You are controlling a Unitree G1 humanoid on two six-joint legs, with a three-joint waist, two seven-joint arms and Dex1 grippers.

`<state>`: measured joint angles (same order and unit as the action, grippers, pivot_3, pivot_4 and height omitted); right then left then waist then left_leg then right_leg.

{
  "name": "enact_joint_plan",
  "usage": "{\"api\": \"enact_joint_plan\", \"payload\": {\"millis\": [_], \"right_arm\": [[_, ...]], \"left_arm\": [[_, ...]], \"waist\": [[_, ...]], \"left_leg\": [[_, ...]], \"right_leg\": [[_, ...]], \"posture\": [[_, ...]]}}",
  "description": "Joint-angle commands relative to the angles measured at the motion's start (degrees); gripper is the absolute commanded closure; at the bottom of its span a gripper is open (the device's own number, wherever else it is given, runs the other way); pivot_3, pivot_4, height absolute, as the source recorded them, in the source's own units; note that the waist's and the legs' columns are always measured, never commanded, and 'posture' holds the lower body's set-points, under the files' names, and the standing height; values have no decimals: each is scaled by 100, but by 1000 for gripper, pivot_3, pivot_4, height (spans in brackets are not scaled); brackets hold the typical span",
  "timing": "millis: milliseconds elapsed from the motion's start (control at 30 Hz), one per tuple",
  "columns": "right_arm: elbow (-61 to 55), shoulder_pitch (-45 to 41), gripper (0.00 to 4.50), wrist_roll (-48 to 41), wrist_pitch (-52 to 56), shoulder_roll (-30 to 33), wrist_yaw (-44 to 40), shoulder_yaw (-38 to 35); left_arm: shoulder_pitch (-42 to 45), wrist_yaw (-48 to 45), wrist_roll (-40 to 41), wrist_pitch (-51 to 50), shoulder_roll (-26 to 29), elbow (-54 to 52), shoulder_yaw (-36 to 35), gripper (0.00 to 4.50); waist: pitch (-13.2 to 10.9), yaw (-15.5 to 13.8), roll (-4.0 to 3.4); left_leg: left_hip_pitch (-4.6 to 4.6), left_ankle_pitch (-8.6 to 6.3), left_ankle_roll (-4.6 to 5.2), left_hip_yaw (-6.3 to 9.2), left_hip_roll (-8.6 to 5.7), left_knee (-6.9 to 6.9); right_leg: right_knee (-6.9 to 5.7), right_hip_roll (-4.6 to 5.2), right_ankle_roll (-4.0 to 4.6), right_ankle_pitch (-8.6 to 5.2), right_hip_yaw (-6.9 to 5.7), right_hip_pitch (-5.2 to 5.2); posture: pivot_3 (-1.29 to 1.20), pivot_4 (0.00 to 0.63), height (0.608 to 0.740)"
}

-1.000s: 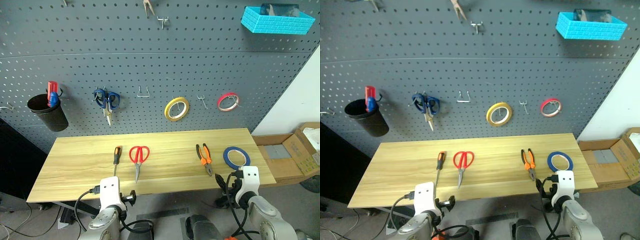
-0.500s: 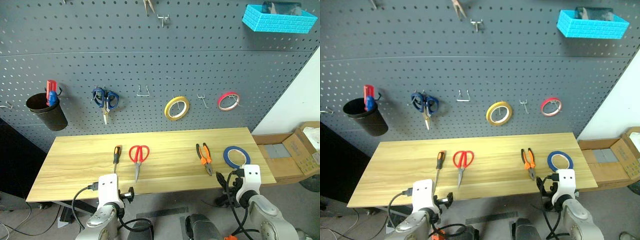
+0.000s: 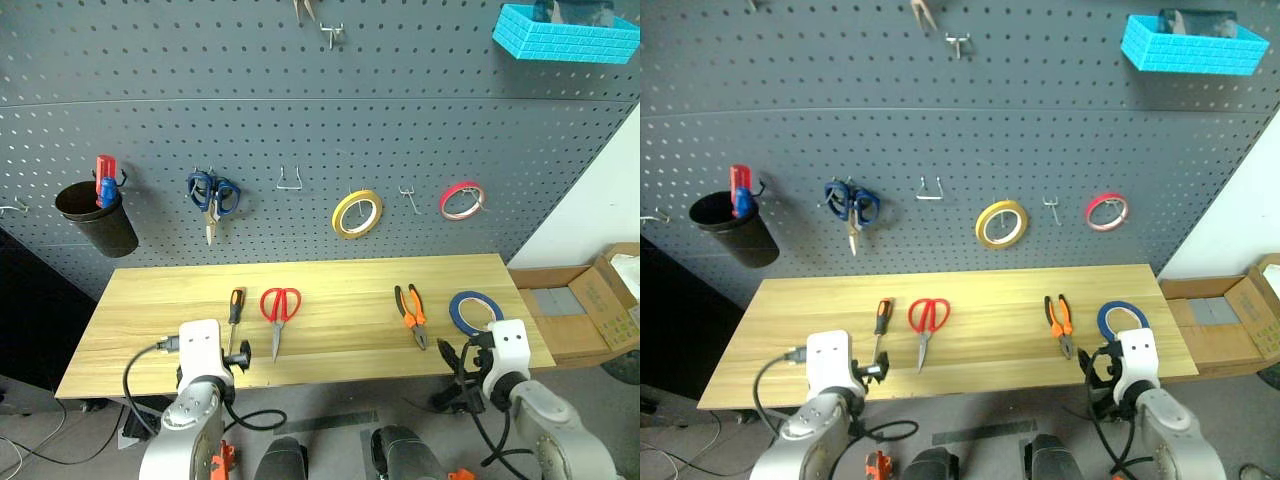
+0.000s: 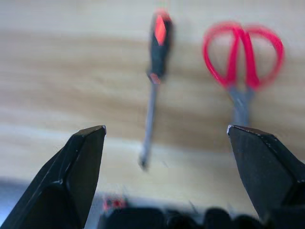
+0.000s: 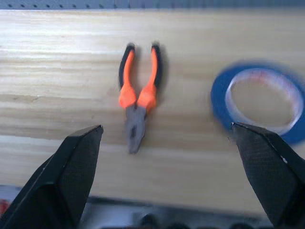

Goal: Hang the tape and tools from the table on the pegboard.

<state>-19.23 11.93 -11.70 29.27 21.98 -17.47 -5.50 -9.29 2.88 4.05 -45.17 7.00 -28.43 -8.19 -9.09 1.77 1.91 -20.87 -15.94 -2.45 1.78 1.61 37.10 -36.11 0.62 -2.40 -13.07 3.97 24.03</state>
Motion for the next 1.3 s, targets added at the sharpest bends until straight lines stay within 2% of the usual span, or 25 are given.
{"api": "enact_joint_plan", "payload": {"millis": [33,133,267,433,500,633,800,1000,1100,1300], "right_arm": [[358,-254,0,296,-746,525,-421,-101],[802,-468,0,326,-1022,880,-740,-157],[1338,-907,0,223,-912,1177,-1240,-77],[1956,-1465,0,211,-779,1257,-1601,10],[2296,-1804,0,179,-685,1245,-1745,44],[2562,-2153,0,170,-533,1234,-1872,63],[3324,-2724,0,305,-735,1087,-1860,214],[4164,-3079,0,442,-1116,909,-1800,246],[4472,-3195,0,423,-1154,858,-1741,194],[4970,-3320,0,430,-1331,872,-1688,113]], "left_arm": [[362,-151,-19,417,34,54,156,96],[748,-444,97,646,28,440,374,96],[1616,-1370,198,1086,181,1495,1040,96],[2720,-2578,304,1246,317,2609,1795,96],[3228,-3206,253,1606,359,3126,2173,96],[3786,-3880,261,2051,345,3671,2471,96],[4672,-4725,-201,3242,200,5063,3121,96],[5057,-5161,-451,4175,-249,5998,3399,96],[5097,-5309,-563,4388,-383,6127,3499,96],[5080,-5354,-676,4569,-537,6135,3494,96]], "waist": [[-29,3,7],[-81,6,14],[-183,5,13],[-362,11,15],[-452,26,9],[-638,75,-5],[-861,117,-5],[-1006,121,-12],[-1059,116,-28],[-1159,148,-21]], "left_leg": [[0,0,0,-2,0,1],[0,0,0,-8,-2,-5],[-3,0,1,-7,-3,-6],[-11,0,1,-8,-5,-3],[-12,0,2,-10,-7,-2],[-21,0,2,-8,-6,-4],[-38,0,2,-5,-7,0],[-101,-8,15,4,-11,19],[-178,-27,48,-7,-12,88],[-185,-25,48,-8,-26,118]], "right_leg": [[0,0,-3,2,2,-2],[1,0,-10,6,8,-1],[0,-2,-30,20,8,-1],[0,-2,-42,28,12,1],[1,-2,-53,34,16,2],[-3,-2,-54,38,16,11],[2,0,-33,53,16,18],[0,7,-39,56,8,64],[-81,15,-42,56,8,137],[-86,29,-59,62,12,142]], "posture": [[-6,181,740],[-16,197,740],[-31,228,740],[-46,281,740],[-56,301,740],[-72,341,740],[-75,381,740],[-74,407,740],[-72,411,740],[-62,423,740]]}}
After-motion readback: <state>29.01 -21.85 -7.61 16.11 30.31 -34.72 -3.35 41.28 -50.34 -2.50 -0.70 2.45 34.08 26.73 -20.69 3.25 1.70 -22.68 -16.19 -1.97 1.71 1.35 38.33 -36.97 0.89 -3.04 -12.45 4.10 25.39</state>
